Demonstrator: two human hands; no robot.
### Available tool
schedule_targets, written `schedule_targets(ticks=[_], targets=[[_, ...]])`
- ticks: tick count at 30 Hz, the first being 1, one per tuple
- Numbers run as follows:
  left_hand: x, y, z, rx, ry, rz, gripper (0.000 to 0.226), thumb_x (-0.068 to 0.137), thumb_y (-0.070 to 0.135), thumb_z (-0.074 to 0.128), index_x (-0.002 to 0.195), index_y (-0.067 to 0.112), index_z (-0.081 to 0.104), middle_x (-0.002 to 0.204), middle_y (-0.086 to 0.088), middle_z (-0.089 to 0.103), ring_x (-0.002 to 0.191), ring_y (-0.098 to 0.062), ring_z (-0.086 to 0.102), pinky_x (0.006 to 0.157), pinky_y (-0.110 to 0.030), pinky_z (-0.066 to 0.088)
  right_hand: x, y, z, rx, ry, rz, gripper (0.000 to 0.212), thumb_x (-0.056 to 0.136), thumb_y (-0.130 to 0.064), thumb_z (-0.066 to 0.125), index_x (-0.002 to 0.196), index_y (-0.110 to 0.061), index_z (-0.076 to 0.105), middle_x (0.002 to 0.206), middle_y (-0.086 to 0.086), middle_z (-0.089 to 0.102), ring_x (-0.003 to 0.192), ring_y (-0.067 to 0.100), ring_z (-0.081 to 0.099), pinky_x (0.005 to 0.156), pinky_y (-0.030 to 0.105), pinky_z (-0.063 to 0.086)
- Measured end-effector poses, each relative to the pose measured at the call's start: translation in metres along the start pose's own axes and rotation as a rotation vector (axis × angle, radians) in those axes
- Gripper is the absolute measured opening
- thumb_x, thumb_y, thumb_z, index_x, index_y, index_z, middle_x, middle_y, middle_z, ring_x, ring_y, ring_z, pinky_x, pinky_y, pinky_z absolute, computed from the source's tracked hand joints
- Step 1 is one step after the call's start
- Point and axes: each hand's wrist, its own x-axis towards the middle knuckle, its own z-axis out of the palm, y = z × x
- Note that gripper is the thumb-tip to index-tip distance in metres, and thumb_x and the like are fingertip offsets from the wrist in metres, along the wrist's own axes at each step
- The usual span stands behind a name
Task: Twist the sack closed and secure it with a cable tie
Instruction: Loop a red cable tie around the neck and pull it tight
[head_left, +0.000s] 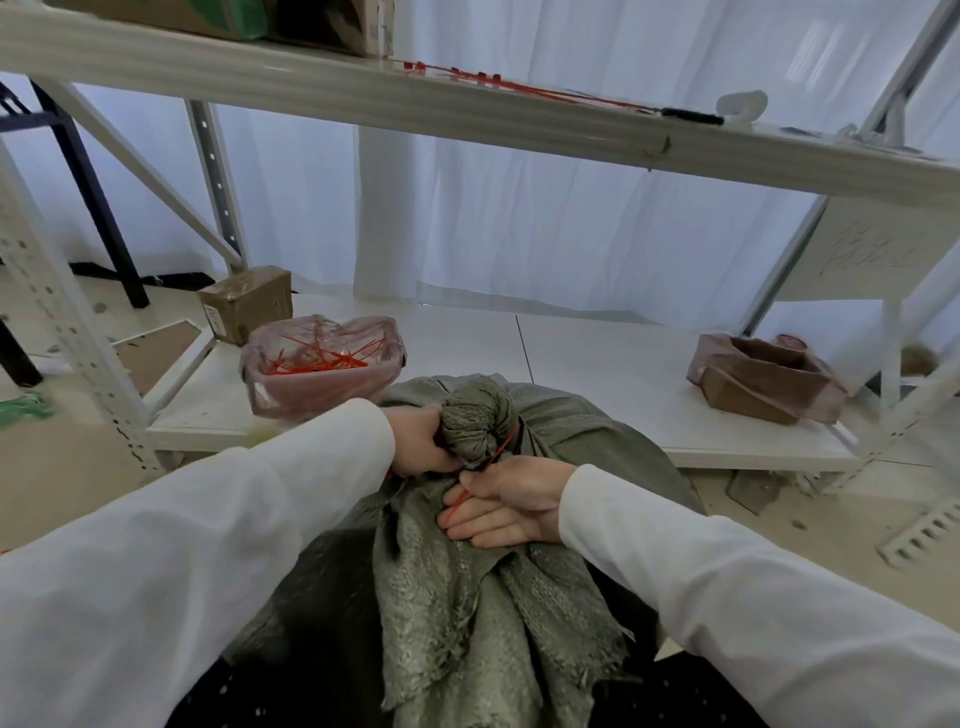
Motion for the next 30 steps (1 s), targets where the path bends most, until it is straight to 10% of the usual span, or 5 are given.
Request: schedule_targets(ticks=[10, 18, 22, 30], targets=[[-0.019, 0.026, 0.005, 0.494, 0.205, -0.223, 0.032, 0.093, 0.020, 0.040, 0.120, 0.010, 0.053, 0.123, -0.009, 0.059, 0.111, -0.027, 0.057, 0.080, -0.032, 0.044, 0.007, -0.010, 0.006, -0.053, 0.010, 0.129, 0.034, 0.101, -0.028, 0.028, 0.085, -0.021, 0.057, 0.069, -0.007, 0.071, 0.076, 0.005, 0.063, 0.068, 0.020, 0.047], [-0.019, -0.001, 0.002, -0.496, -0.032, -0.145, 0.023, 0.099, 0.016, 0.032, 0.080, 0.016, 0.045, 0.069, 0.001, 0.059, 0.045, -0.006, 0.050, 0.043, -0.017, 0.041, 0.011, -0.009, 0.007, 0.047, 0.081, 0.082, 0.035, 0.102, -0.023, 0.025, 0.084, -0.016, 0.055, 0.054, -0.010, 0.069, 0.072, 0.004, 0.061, 0.071, 0.020, 0.048], [-0.022, -0.010, 0.007, -0.577, 0.030, -0.082, 0.028, 0.101, 0.015, 0.031, 0.075, 0.015, 0.043, 0.064, -0.002, 0.051, 0.029, 0.001, 0.043, 0.033, -0.013, 0.035, 0.009, -0.013, 0.010, 0.120, 0.084, 0.066, 0.033, 0.102, -0.022, 0.028, 0.080, -0.017, 0.052, 0.051, -0.008, 0.067, 0.049, 0.003, 0.065, 0.062, 0.021, 0.049], [-0.015, -0.009, 0.028, -0.781, 0.356, -0.061, 0.030, 0.096, 0.018, 0.036, 0.072, 0.015, 0.054, 0.072, -0.002, 0.056, 0.070, -0.016, 0.051, 0.071, -0.028, 0.039, 0.012, -0.014, 0.017, 0.278, 0.044, -0.037, 0.032, 0.102, -0.024, 0.026, 0.088, -0.017, 0.054, 0.059, -0.005, 0.071, 0.053, 0.004, 0.068, 0.060, 0.021, 0.052]])
